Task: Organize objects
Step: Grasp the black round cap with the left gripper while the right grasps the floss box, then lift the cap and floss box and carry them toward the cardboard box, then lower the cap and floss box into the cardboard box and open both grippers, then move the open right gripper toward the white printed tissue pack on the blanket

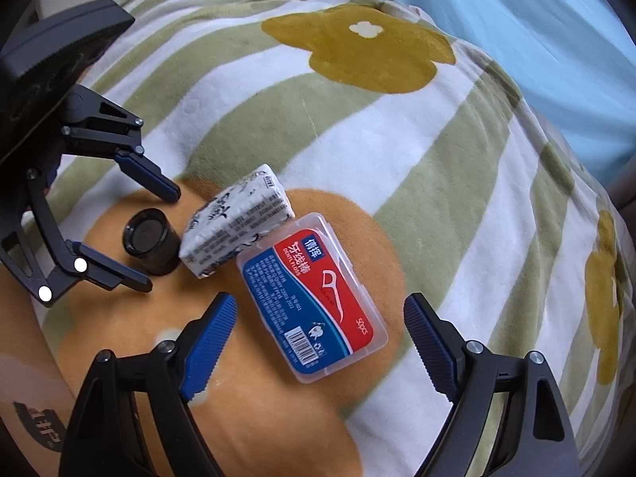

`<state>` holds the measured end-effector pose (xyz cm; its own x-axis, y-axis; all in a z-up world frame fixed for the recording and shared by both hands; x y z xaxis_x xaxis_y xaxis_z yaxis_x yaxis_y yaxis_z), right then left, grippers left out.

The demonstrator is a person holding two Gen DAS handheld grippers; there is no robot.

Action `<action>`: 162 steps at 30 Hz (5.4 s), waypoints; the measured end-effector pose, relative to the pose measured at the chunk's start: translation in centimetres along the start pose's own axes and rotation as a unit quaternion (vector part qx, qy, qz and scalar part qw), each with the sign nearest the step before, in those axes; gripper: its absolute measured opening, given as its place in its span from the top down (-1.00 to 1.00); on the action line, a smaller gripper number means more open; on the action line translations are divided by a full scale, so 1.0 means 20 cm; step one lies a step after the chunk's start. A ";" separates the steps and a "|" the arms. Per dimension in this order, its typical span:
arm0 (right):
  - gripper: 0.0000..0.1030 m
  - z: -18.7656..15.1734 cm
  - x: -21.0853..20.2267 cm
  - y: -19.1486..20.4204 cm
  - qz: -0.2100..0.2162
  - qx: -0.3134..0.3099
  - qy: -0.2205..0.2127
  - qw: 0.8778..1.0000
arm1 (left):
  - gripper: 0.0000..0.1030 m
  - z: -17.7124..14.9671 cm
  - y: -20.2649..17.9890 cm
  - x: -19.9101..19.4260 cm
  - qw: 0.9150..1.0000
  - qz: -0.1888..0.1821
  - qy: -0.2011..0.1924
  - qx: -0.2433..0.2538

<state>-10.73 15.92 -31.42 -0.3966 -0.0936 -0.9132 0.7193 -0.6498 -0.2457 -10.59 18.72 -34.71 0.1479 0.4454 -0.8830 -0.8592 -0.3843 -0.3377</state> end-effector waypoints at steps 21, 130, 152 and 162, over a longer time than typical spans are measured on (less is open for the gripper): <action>0.02 0.01 0.03 0.04 0.013 -0.019 0.012 1.000 | 0.37 0.00 -0.07 -0.01 1.000 0.006 -0.003 0.019; -0.98 -0.68 -0.92 0.87 0.025 0.302 0.022 0.953 | -0.99 -1.06 -0.59 -0.84 0.939 0.156 -0.135 -0.276; -0.98 -0.58 -1.01 0.80 -0.007 0.283 0.008 0.959 | -0.99 -0.94 -0.53 -0.95 0.930 0.156 -0.143 -0.299; -0.98 -0.43 -1.05 0.60 -0.027 0.282 -0.031 0.958 | -0.99 -0.65 -0.43 -1.03 0.937 0.141 -0.169 -0.273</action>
<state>11.01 16.53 -18.03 -0.4703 -0.0821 -0.8787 0.2803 -0.9580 -0.0605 0.15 2.31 -17.82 -0.2896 0.4584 -0.8402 -0.4489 -0.8404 -0.3038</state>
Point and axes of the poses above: each gripper's, at about its wrist camera, not at the fingertips, and x roughly the way its jaws point, y to its left, z to its top, the point moved 9 cm from there along x, roughly the way its jaws point, and after that the axes turned 15 degrees about -x, right-handed, at the moved point
